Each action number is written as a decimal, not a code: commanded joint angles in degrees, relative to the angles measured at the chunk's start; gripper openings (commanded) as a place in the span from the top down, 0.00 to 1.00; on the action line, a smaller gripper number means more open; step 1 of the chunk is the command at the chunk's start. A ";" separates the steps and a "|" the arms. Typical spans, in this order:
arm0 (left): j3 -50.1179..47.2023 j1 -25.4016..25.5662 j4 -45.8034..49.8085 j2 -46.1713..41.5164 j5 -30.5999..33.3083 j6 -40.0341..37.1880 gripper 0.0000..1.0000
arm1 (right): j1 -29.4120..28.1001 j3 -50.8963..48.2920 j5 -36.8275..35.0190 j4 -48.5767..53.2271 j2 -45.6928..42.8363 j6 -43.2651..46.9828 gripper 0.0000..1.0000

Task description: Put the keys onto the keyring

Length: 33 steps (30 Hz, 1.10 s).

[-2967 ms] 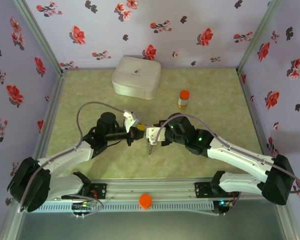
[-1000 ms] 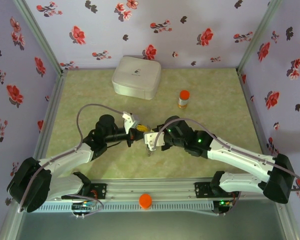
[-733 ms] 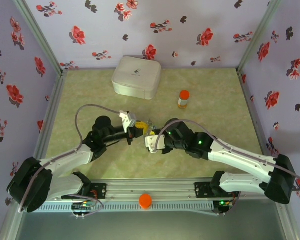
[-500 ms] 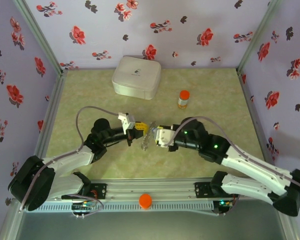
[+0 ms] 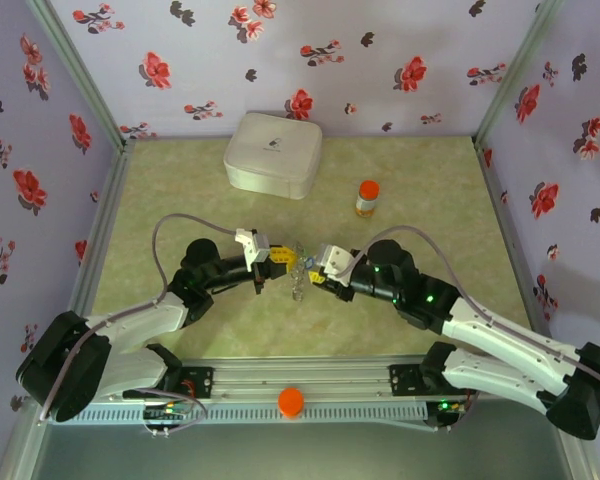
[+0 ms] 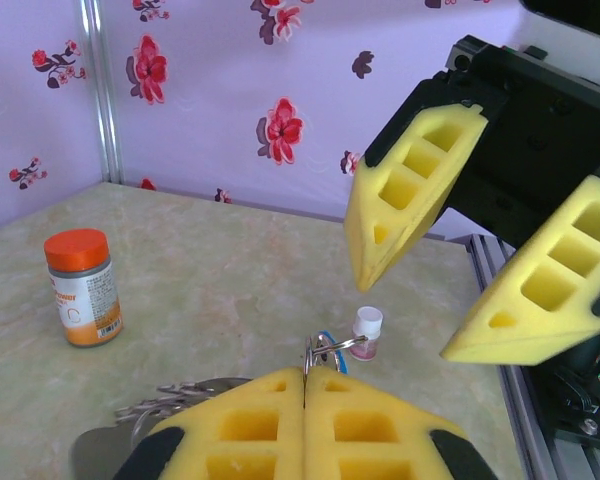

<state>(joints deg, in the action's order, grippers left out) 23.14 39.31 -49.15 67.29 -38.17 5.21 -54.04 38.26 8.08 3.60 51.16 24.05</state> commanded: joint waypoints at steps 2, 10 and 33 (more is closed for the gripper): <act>-0.02 -0.17 -3.72 -0.78 0.23 -0.35 1.00 | -1.72 -0.65 -5.13 -3.46 1.21 2.23 0.61; -0.02 -0.18 -3.81 -0.87 0.67 0.41 1.00 | -3.35 0.37 -8.96 -5.53 3.62 5.74 0.74; 0.94 -0.19 -3.94 -0.49 0.00 4.42 1.00 | -4.72 2.36 -9.31 -2.37 4.96 11.13 0.90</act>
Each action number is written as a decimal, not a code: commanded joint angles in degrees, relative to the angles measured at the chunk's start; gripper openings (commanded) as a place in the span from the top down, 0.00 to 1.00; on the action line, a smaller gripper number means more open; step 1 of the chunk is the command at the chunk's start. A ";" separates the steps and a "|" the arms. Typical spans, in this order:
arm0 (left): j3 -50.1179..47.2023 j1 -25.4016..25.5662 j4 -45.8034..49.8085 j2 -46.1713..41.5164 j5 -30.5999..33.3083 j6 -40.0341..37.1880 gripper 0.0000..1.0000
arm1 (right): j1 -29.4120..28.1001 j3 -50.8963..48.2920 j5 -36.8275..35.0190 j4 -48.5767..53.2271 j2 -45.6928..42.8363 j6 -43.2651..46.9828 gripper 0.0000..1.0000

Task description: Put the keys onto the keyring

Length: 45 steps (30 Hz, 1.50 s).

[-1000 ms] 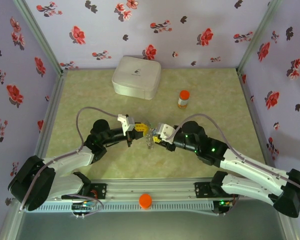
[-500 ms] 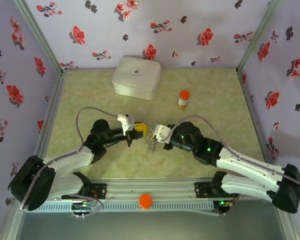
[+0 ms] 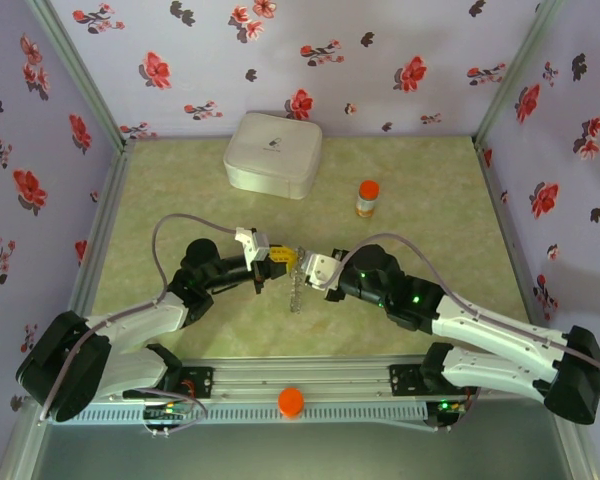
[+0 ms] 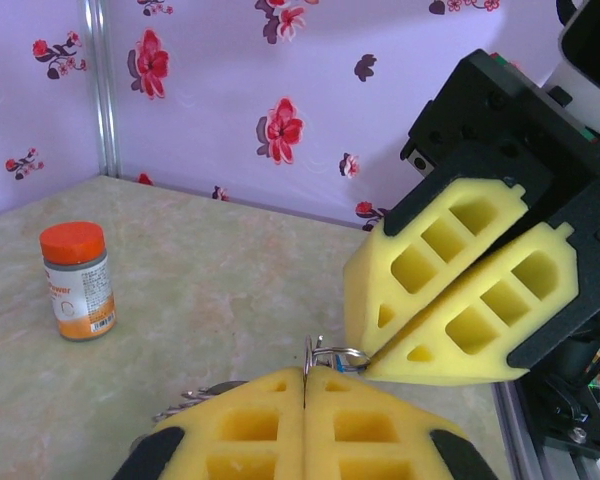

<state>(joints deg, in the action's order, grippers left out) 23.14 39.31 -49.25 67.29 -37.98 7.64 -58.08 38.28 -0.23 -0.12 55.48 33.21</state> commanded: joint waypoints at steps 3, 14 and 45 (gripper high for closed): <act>1.04 -0.20 -3.91 -0.29 -0.43 2.33 1.00 | -1.07 2.69 -1.99 1.53 0.77 2.67 0.92; 1.03 -0.28 -3.82 -0.44 -0.26 2.32 1.00 | -1.88 2.27 -6.35 1.35 -0.03 3.92 0.71; 1.12 -0.20 -4.25 -0.19 -0.44 2.51 1.00 | -2.94 4.87 -3.36 5.67 2.10 6.51 0.99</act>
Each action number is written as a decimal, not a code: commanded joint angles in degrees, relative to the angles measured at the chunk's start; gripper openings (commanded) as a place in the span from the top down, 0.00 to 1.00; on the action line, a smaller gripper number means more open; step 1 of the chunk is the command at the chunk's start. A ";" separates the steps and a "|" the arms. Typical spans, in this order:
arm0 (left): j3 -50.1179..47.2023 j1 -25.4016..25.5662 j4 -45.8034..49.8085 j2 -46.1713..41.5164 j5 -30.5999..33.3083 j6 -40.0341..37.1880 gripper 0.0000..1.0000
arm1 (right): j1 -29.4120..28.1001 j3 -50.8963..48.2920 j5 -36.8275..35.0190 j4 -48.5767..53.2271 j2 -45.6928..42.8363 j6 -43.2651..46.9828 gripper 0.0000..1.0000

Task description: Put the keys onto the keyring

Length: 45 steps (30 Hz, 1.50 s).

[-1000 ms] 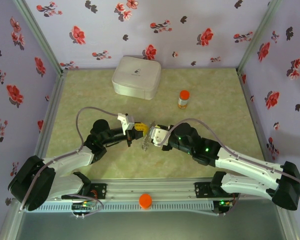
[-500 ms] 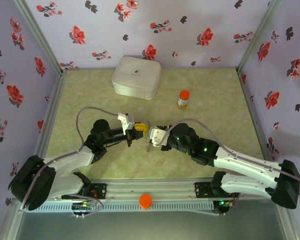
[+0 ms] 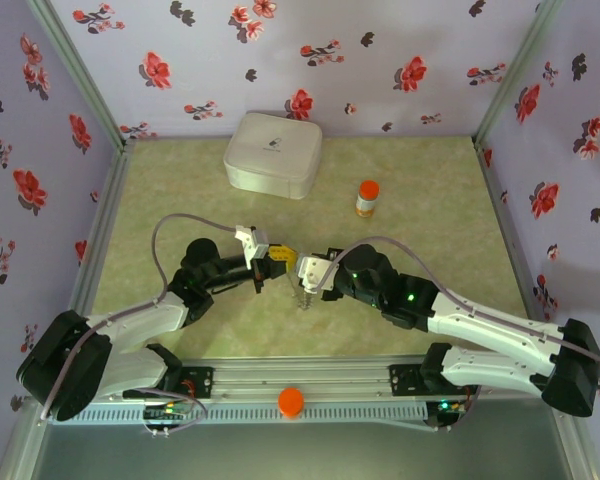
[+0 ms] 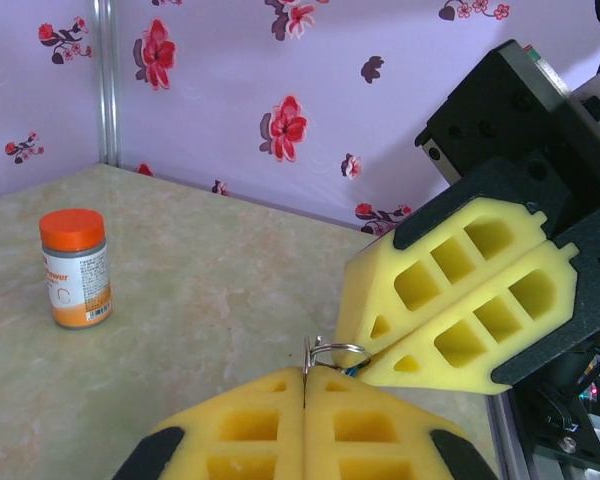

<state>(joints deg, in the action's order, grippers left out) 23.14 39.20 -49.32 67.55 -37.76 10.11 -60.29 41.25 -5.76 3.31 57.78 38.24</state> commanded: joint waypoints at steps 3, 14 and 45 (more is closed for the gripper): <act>1.05 -0.09 -4.10 -0.53 -0.65 -0.02 1.00 | -0.93 2.21 3.26 3.47 -0.08 2.26 1.00; 1.14 -0.04 -4.20 -0.67 -0.64 -0.14 1.00 | -1.63 3.38 6.11 6.38 1.63 2.45 1.00; 0.62 1.05 -2.51 -0.84 -2.21 -3.99 1.00 | 6.92 0.94 18.04 9.49 -10.60 -14.95 0.76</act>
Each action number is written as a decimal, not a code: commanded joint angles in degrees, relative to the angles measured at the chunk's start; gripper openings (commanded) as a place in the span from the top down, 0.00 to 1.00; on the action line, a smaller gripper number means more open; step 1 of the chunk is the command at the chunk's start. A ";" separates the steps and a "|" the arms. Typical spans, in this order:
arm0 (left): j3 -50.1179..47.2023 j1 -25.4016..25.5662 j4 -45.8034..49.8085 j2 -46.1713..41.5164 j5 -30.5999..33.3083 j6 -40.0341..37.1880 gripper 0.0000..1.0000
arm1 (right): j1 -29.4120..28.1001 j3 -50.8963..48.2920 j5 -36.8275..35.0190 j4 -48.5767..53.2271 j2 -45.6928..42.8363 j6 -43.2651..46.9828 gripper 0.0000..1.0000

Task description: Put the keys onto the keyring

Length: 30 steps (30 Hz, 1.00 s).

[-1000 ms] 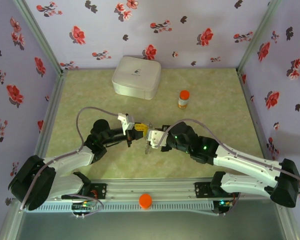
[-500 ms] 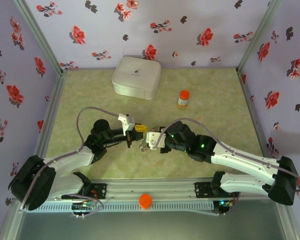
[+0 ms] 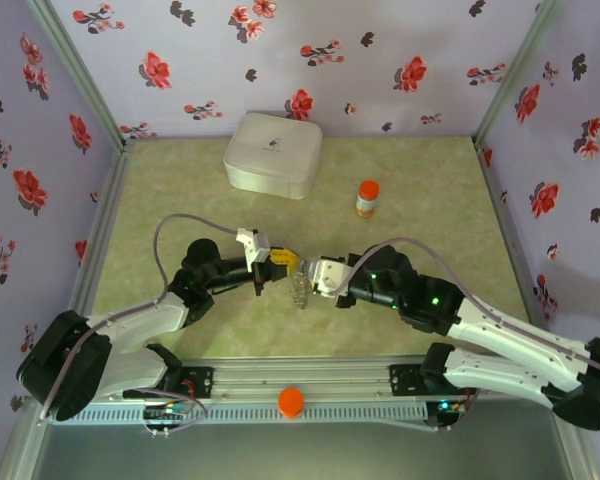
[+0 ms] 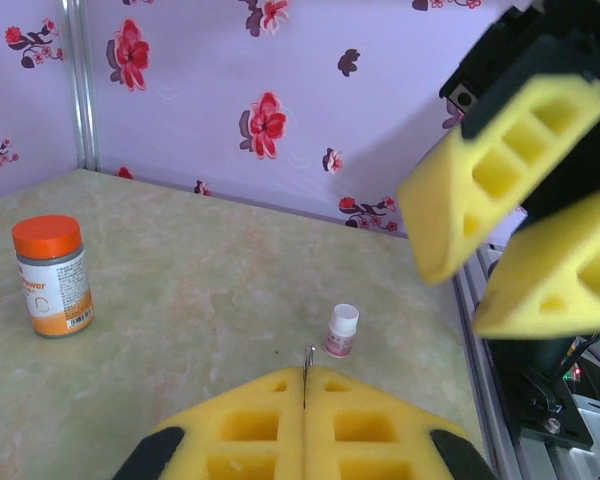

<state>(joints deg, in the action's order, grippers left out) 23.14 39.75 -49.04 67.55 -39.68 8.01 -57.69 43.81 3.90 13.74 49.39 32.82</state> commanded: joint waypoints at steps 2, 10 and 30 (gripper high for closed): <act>0.52 0.58 -3.15 -0.86 -0.48 -2.14 1.00 | 7.37 -2.87 14.07 -3.70 -2.72 -13.87 0.77; 0.51 0.86 -3.72 -1.14 -2.98 -2.66 1.00 | 10.49 -4.14 24.03 -13.49 1.85 -23.70 0.75; 0.55 1.11 -4.37 -1.61 -5.14 -2.02 1.00 | 10.77 -3.74 18.90 -12.95 6.74 -24.73 0.78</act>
<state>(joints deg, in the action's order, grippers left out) 23.14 40.49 -49.32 67.53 -42.96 6.90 -47.22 40.10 24.84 2.31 55.81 9.80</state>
